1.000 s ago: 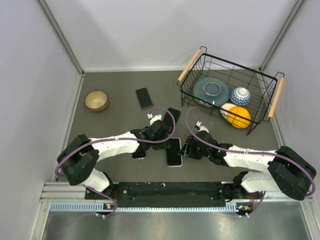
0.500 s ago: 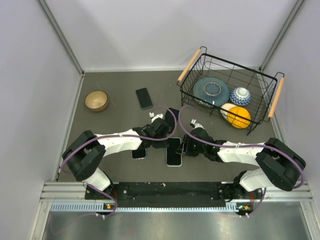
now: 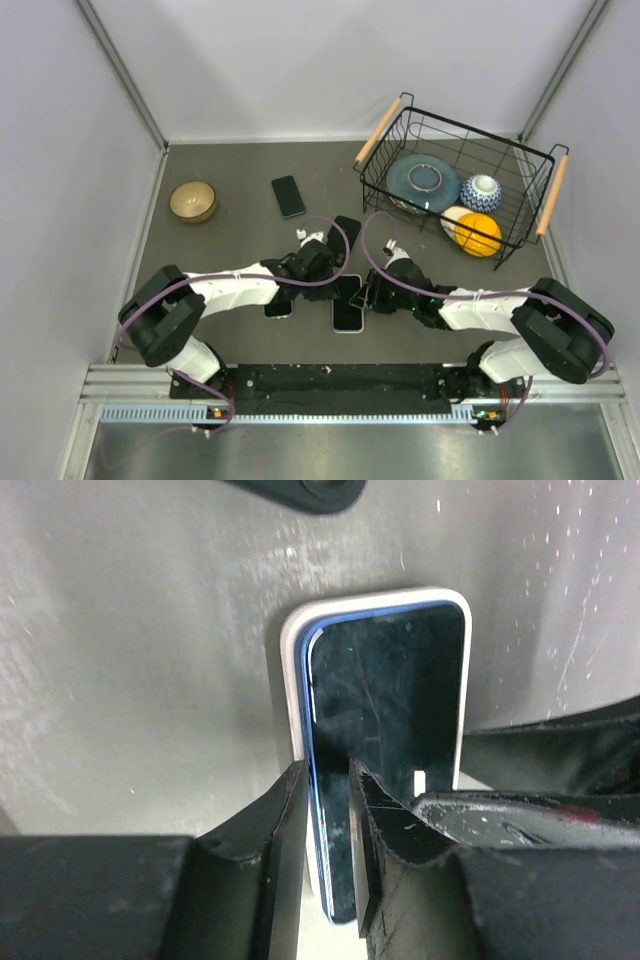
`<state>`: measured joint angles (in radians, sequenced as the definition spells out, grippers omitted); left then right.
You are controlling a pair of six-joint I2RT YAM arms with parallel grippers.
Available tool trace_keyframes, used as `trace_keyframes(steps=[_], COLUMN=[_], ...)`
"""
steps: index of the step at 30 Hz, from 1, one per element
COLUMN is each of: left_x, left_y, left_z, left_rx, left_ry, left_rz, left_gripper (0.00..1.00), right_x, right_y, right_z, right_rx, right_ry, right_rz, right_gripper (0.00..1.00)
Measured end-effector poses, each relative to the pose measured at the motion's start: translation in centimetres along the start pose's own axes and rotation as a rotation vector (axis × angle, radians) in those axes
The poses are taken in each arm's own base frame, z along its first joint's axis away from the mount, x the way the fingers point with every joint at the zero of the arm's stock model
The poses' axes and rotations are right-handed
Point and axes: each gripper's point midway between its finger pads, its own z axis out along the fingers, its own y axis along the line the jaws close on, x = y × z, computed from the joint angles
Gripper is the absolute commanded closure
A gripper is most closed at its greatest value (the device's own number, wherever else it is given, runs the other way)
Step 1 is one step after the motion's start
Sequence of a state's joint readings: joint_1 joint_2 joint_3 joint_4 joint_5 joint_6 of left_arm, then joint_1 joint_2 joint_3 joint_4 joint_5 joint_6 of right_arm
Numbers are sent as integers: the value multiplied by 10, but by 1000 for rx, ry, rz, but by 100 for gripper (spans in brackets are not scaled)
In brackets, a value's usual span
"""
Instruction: Put the phone into the phone case
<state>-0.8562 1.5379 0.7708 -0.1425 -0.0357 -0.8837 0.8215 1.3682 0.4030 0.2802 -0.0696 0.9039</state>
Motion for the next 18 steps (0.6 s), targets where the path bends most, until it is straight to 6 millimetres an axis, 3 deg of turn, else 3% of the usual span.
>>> trace_keyframes(steps=[7,14,18], left_x=[12,17,19], left_y=[-2,1,2], left_z=[-10,-8,-7], left_rx=[7,-5,1], left_ry=[46,68,77], left_rz=[15,9,-5], left_gripper=[75,92,97], right_x=[1,1,4], right_y=[-1,0,6], right_z=[-5,-7,-6], right_rx=[-16,-37,-65], right_ry=[-14,-26,-8], right_rz=[3,10,16], right_gripper=[49,46,46])
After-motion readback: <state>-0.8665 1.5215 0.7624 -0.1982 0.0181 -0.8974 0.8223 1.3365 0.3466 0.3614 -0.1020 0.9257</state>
